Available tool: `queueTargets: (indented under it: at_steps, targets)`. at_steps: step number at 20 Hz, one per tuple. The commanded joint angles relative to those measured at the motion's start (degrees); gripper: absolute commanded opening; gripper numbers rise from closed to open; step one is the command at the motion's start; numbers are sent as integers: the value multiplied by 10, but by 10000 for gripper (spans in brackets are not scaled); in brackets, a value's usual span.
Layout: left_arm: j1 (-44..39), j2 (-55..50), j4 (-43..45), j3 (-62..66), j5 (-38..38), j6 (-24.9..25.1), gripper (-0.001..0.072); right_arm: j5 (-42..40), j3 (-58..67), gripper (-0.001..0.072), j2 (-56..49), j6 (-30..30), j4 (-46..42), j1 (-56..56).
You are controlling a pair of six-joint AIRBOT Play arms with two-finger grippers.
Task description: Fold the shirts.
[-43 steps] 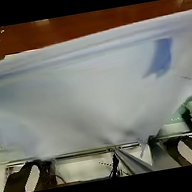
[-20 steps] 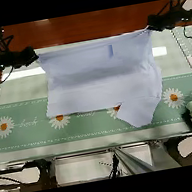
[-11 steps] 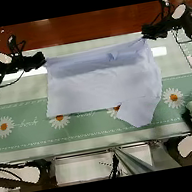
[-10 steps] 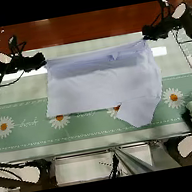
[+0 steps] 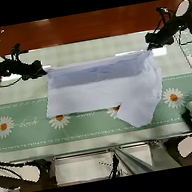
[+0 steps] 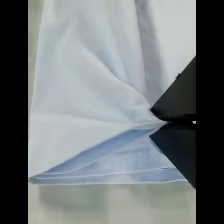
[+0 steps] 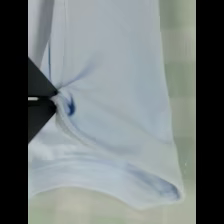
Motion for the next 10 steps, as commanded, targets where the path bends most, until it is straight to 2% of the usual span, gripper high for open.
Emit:
queueTargets:
  at_steps: [1, 2, 3, 4, 5, 6, 7, 8, 10]
  targets:
    - [0, -6, -2, 1, -23, -2, 60, 35, 0, 36, -5, 18, 5, 0]
    - [-2, -7, -7, 1, -24, -2, 217, 35, 0, 106, -5, 10, 7, 0]
    - [-1, -7, -9, 2, -26, -2, 401, 39, 0, 241, -4, -3, 12, 0]
    - [2, -7, -7, 7, -38, -1, 475, 55, 1, 335, -2, -20, 13, -1]
    - [11, -7, -1, 18, -61, 0, 475, 77, 1, 375, 3, -36, 5, -4]
    - [23, -6, 7, 32, -89, 1, 474, 104, 0, 382, 11, -48, -17, -7]
    - [38, -4, 14, 46, -121, 1, 475, 132, 0, 437, 22, -54, -63, -11]
    - [58, 1, 16, 53, -156, 1, 474, 159, 0, 449, 34, -53, -118, -18]
    - [96, 20, 16, 39, -212, 1, 475, 167, -9, 449, 63, -33, -160, -47]
